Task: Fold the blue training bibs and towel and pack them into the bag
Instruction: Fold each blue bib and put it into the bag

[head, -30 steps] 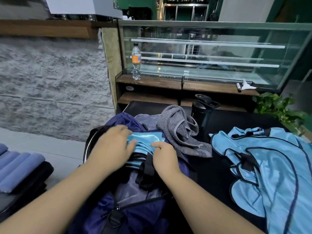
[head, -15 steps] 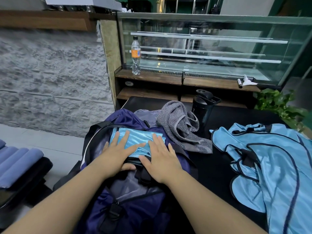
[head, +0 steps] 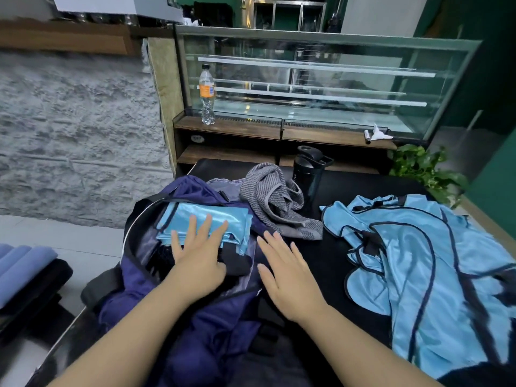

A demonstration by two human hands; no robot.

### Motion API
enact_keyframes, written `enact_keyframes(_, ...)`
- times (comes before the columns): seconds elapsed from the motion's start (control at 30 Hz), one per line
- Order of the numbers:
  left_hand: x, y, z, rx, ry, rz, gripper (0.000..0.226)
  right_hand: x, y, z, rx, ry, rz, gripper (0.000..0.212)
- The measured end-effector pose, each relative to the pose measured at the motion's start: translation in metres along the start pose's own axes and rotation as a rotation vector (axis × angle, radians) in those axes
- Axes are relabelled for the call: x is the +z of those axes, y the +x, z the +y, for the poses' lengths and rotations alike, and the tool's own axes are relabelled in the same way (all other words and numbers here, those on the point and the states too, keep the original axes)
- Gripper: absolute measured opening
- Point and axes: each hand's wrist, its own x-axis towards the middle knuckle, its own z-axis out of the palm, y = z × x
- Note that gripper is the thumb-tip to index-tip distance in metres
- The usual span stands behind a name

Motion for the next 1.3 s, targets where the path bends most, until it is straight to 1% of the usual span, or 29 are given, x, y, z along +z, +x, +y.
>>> enact_keyframes(0.07,0.007,-0.02,0.024,0.06,-0.102,0.105,0.086,-0.001,-0.025,0.016,0.005,-0.002,0.057,0.07)
enact_keyframes(0.13,0.019,-0.037,0.045,0.15,-0.188,0.176,0.087,-0.001,-0.05,0.035,0.04,-0.019,0.134,0.061)
enact_keyframes(0.23,0.048,-0.061,0.07,0.253,-0.309,0.196,0.081,0.0,-0.092,0.069,0.146,-0.071,0.229,0.053)
enact_keyframes(0.33,0.08,-0.081,0.083,0.312,-0.391,0.158,0.074,-0.003,-0.136,0.1,0.355,-0.118,0.272,0.06)
enact_keyframes(0.4,0.098,-0.091,0.084,0.326,-0.388,0.111,0.069,-0.009,-0.162,0.119,0.547,-0.147,0.274,0.065)
enact_keyframes(0.47,0.11,-0.1,0.082,0.326,-0.385,0.07,0.068,-0.019,-0.181,0.132,0.771,-0.147,0.227,0.078)
enact_keyframes(0.5,0.112,-0.105,0.081,0.316,-0.392,0.052,0.067,-0.024,-0.188,0.137,0.857,-0.136,0.2,0.083)
enact_keyframes(0.53,0.114,-0.109,0.081,0.301,-0.391,0.034,0.065,-0.027,-0.194,0.14,0.907,-0.113,0.172,0.082)
enact_keyframes(0.57,0.114,-0.113,0.081,0.294,-0.379,0.013,0.063,-0.03,-0.2,0.141,0.919,-0.078,0.157,0.075)
enact_keyframes(0.67,0.108,-0.125,0.089,0.288,-0.389,-0.031,0.063,-0.034,-0.214,0.139,0.876,0.004,0.223,0.036)
enact_keyframes(0.73,0.103,-0.132,0.097,0.246,-0.47,-0.039,0.061,-0.036,-0.218,0.133,0.878,0.067,0.271,0.021)
enact_keyframes(0.77,0.099,-0.136,0.1,0.21,-0.534,-0.046,0.06,-0.038,-0.218,0.128,0.884,0.145,0.302,0.015)
enact_keyframes(0.83,0.09,-0.143,0.107,0.157,-0.643,-0.057,0.058,-0.045,-0.218,0.113,0.903,0.348,0.365,0.019)
enact_keyframes(0.87,0.085,-0.147,0.111,0.153,-0.675,-0.059,0.057,-0.049,-0.217,0.105,0.895,0.425,0.406,0.018)
enact_keyframes(0.93,0.076,-0.154,0.118,0.18,-0.708,-0.057,0.055,-0.058,-0.215,0.084,0.83,0.53,0.483,0.01)
enact_keyframes(1.0,0.066,-0.161,0.127,0.22,-0.738,-0.07,0.055,-0.07,-0.212,0.058,0.744,0.626,0.519,0.008)
enact_keyframes(1.07,0.058,-0.169,0.136,0.252,-0.777,-0.107,0.057,-0.083,-0.21,0.03,0.675,0.723,0.492,0.012)
enact_keyframes(1.17,0.051,-0.181,0.147,0.297,-0.843,-0.143,0.072,-0.1,-0.209,-0.007,0.581,0.844,0.404,0.027)
enact_keyframes(1.23,0.045,-0.189,0.151,0.313,-0.917,-0.156,0.081,-0.106,-0.211,-0.025,0.54,0.891,0.333,0.03)
enact_keyframes(1.3,0.037,-0.197,0.152,0.326,-1.015,-0.168,0.082,-0.11,-0.215,-0.038,0.512,0.893,0.276,0.029)
